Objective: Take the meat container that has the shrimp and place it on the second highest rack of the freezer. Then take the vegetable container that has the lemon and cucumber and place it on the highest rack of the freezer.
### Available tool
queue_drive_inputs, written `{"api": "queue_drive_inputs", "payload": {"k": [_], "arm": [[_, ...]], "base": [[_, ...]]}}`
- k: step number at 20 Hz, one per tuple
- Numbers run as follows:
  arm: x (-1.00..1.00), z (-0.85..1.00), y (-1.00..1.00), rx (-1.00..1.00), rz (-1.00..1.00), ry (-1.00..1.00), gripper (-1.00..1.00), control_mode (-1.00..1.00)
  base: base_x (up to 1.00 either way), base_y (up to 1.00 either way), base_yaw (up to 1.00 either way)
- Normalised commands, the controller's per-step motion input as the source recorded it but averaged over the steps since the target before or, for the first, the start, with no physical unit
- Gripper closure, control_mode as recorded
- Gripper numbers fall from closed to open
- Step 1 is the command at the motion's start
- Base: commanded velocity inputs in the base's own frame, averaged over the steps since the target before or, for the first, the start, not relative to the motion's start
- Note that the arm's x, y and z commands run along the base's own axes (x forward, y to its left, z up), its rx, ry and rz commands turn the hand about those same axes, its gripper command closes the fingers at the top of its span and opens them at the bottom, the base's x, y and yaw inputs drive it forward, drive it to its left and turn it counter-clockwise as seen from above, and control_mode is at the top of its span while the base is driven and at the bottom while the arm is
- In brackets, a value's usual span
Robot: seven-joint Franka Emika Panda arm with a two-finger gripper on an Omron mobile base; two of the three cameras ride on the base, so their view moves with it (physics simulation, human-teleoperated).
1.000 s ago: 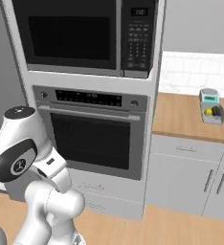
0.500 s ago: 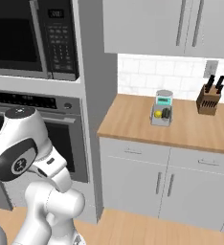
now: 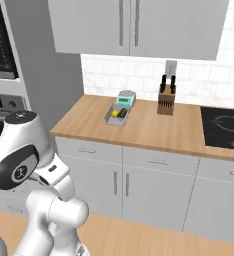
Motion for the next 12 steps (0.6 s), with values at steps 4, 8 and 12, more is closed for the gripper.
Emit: {"api": "queue_drive_inputs", "payload": {"k": [4, 8, 12], "arm": [[0.00, 0.00, 0.00, 0.00, 0.00, 0.00, -1.00, 1.00], [0.00, 0.00, 0.00, 0.00, 0.00, 0.00, -1.00, 1.00], [0.00, 0.00, 0.00, 0.00, 0.00, 0.00, -1.00, 1.00]], "base": [[0.40, -0.75, 0.09], [0.97, -0.06, 0.10], [0.92, -0.05, 0.08]]}}
